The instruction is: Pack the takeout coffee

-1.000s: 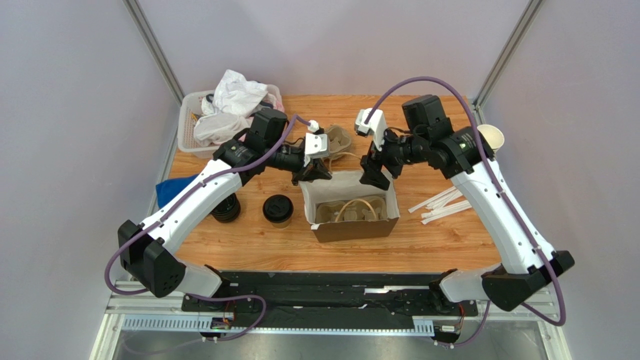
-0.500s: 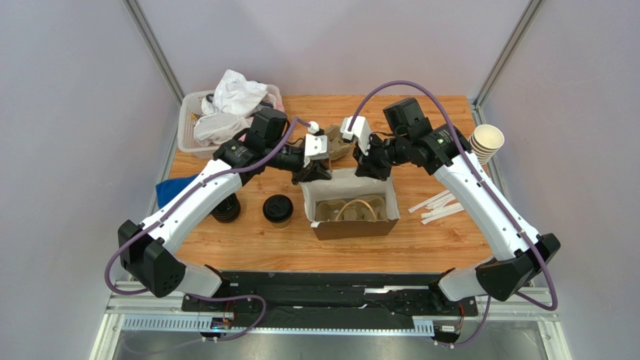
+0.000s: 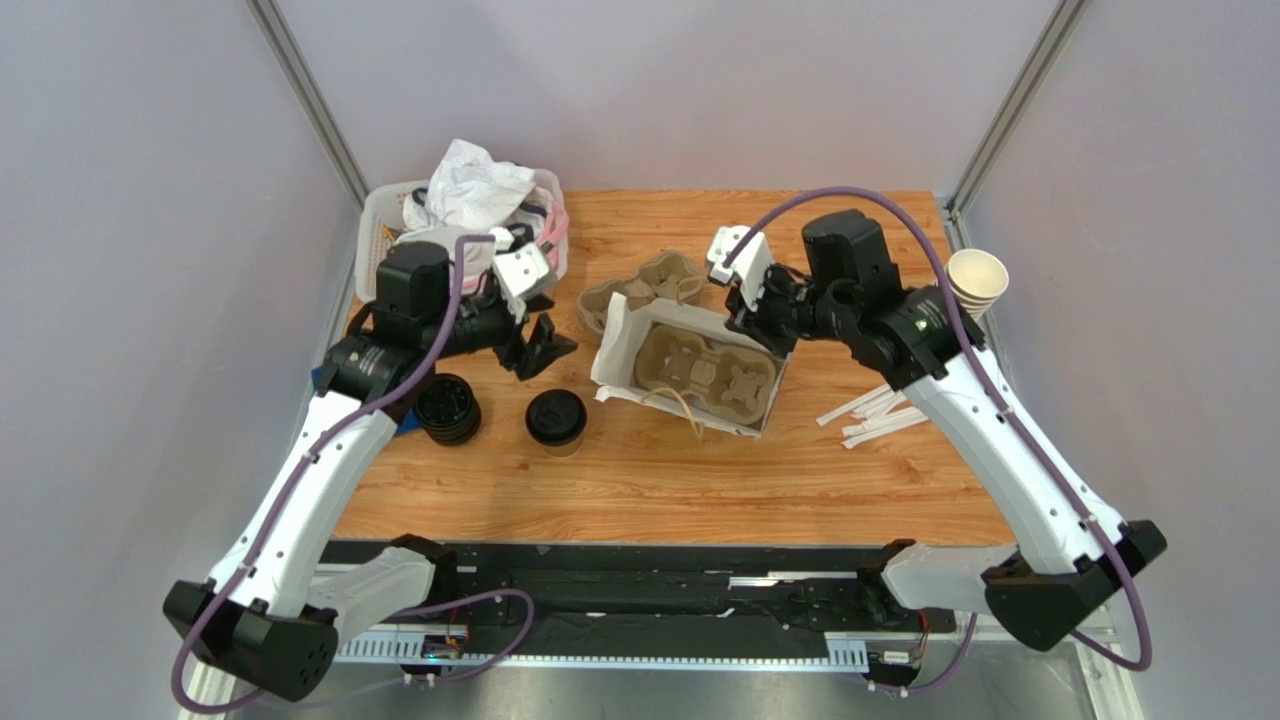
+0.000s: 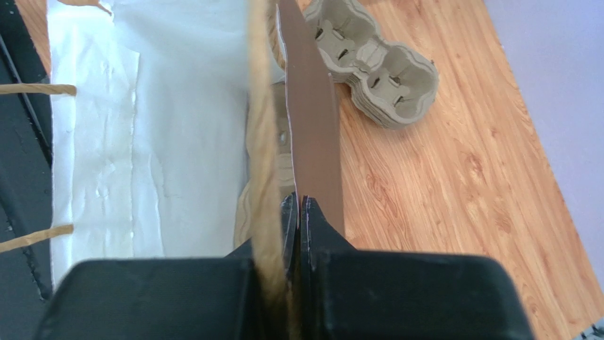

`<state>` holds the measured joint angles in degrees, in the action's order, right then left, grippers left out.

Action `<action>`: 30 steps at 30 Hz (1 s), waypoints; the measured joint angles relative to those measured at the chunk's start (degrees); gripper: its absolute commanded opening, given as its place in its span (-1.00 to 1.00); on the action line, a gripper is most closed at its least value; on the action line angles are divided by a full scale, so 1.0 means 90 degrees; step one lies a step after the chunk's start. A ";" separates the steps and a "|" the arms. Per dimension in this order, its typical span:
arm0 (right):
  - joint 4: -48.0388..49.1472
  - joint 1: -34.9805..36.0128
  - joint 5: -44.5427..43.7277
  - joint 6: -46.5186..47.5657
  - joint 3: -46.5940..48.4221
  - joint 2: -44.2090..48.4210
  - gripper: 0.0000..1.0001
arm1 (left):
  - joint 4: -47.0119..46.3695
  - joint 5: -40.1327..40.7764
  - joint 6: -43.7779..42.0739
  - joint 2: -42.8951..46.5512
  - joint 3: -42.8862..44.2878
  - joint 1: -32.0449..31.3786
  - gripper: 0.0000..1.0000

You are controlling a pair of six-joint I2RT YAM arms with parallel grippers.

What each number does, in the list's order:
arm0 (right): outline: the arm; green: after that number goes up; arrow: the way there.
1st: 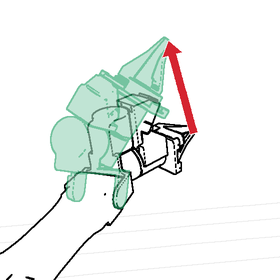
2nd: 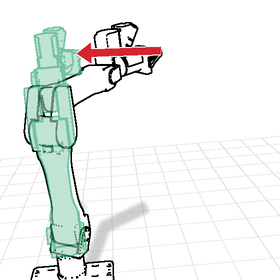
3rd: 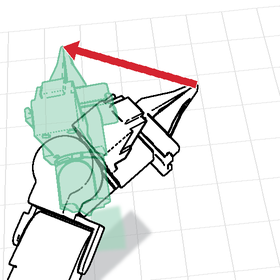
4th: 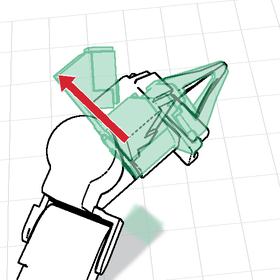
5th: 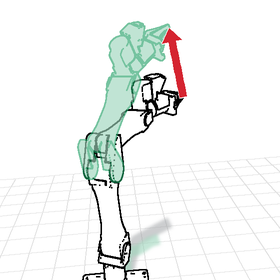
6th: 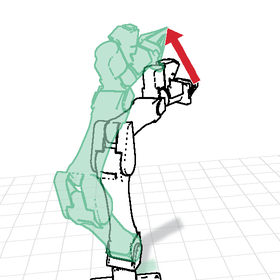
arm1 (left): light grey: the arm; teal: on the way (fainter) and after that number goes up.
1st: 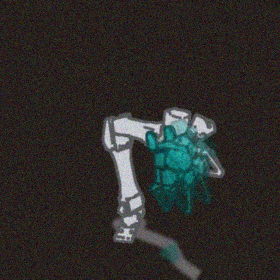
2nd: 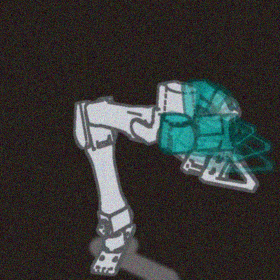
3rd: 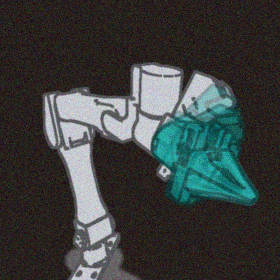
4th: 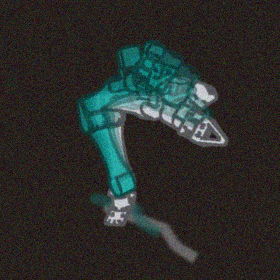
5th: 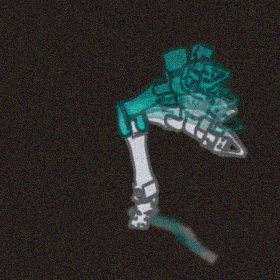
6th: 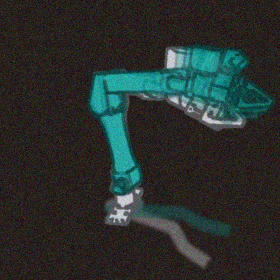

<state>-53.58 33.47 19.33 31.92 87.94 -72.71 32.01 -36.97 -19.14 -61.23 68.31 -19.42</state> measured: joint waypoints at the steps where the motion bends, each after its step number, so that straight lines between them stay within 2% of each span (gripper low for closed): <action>1: 0.0085 0.0032 -0.0066 -0.0010 -0.0126 0.0126 -1.00 | 0.0104 0.0114 -0.0046 0.0151 -0.0170 0.0002 0.59; 5: 0.0469 0.0342 -0.0444 -0.0010 -0.0792 0.0631 -1.00 | 0.0452 0.0476 -0.0177 0.0369 -0.0891 0.0002 0.61; 10: 0.0806 0.0867 -0.0988 0.0007 -0.1549 0.1054 -1.00 | 0.0794 0.0784 -0.0257 0.0148 -0.1438 0.0015 0.69; 19: 0.1141 0.1394 -0.1576 -0.0007 -0.2140 0.1620 -1.00 | 0.0896 0.1013 -0.0449 -0.0401 -0.1452 0.0019 0.73; 20: 0.1158 0.1426 -0.1620 -0.0007 -0.2174 0.1666 -1.00 | 0.0899 0.1013 -0.0481 -0.0432 -0.1445 0.0019 0.94; 21: 0.1178 0.1457 -0.1668 -0.0007 -0.2203 0.1712 -1.00 | 0.0942 0.1003 -0.0522 -0.0488 -0.1409 0.0019 0.98; 30: 0.1231 0.1484 -0.1974 -0.0012 -0.2229 0.1756 -1.00 | 0.1149 0.1056 -0.0806 -0.1158 -0.1151 -0.0019 0.98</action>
<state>-42.50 46.83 1.56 31.81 67.88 -56.90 42.35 -27.46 -26.39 -71.66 57.95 -19.59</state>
